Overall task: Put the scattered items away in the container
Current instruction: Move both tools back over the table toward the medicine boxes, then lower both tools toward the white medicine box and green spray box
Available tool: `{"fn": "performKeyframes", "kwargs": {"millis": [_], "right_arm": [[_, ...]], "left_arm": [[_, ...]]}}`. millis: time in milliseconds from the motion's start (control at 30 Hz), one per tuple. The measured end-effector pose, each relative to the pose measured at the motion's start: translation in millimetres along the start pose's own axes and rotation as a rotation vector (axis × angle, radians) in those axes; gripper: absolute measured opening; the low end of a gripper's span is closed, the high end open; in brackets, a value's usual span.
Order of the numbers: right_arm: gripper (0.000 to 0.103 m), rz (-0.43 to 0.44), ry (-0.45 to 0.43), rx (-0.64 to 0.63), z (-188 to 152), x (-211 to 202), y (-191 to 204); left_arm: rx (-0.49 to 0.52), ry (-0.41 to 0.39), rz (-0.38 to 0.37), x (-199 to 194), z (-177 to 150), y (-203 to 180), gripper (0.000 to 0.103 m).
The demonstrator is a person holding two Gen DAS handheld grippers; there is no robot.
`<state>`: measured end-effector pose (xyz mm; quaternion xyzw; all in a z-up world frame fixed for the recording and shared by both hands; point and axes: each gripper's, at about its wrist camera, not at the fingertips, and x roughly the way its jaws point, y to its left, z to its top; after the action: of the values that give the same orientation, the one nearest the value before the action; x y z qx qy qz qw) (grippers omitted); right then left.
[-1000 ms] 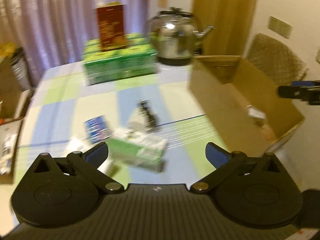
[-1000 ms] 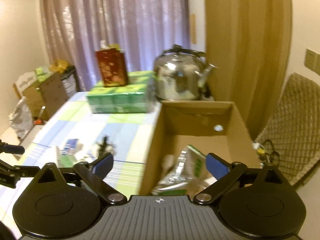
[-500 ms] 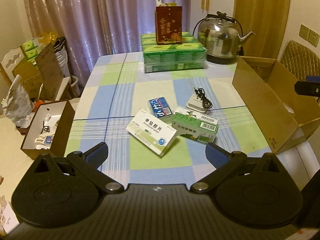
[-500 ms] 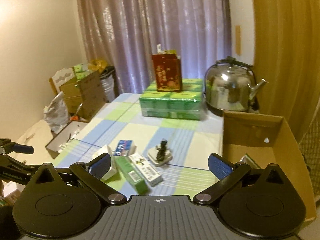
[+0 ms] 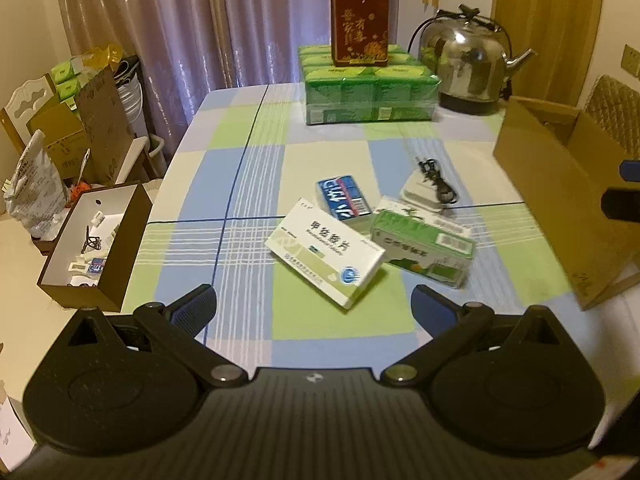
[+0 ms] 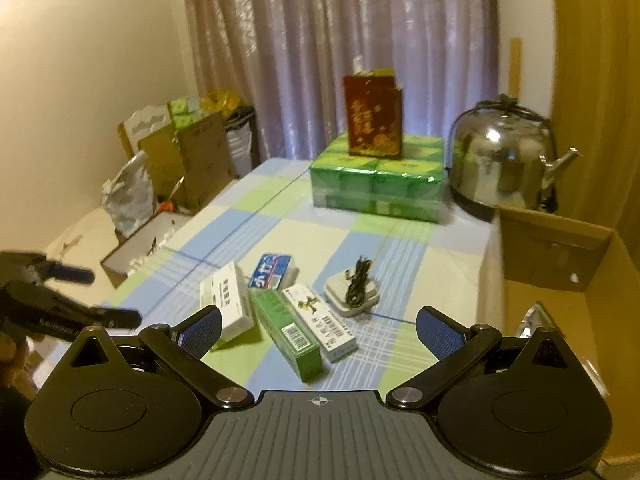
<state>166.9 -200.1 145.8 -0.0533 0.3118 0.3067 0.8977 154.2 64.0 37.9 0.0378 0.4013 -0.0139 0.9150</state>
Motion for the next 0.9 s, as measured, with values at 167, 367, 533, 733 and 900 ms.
{"fn": "performKeyframes", "kwargs": {"millis": [167,367,533,733,900], "right_arm": [[0.101,0.002,0.022,-0.018,-18,41,5],[0.101,0.008,0.087,-0.117,-25,79,15],[0.100,0.035,0.110,-0.151,-28,101,18],[0.100,0.015,0.138,-0.154,-40,109,21],[0.100,-0.030,0.153,-0.158,-45,97,30]], "left_arm": [[-0.021,0.000,-0.010,36,-7,9,0.102],[0.009,-0.036,-0.026,60,-9,14,0.102],[-0.063,-0.037,-0.076,71,-3,25,0.101],[-0.064,-0.020,-0.062,78,2,29,0.101],[-0.101,-0.023,-0.087,75,0,34,0.101]]}}
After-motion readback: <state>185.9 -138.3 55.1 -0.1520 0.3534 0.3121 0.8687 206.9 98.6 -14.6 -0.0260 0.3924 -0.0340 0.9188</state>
